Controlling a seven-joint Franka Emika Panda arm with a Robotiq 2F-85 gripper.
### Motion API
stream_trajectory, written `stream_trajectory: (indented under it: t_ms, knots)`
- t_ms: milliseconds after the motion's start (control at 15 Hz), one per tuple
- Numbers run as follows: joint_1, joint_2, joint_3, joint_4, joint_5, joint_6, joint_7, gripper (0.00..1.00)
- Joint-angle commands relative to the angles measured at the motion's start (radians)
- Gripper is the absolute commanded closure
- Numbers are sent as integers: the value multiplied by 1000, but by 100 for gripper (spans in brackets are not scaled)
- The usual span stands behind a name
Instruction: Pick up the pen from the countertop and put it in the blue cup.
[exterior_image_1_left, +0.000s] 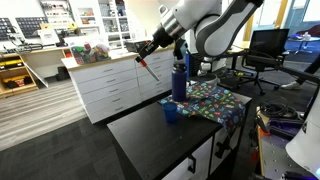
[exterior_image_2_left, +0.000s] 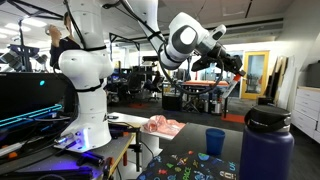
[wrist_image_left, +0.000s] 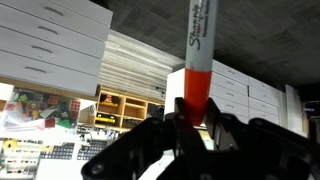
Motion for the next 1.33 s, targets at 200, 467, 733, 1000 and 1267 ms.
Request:
stream_trajectory:
  t_ms: [200, 467, 733, 1000, 1267]
  knots:
    - [139, -103, -185, -54, -123, 0, 97, 95]
    - [273, -150, -343, -93, -140, 0, 73, 95]
    - [412, -204, -528, -144, -138, 0, 26, 95]
    - [548, -252, -716, -188, -130, 0, -58, 95]
    - [678, -289, -882, -215, -116, 0, -158, 95]
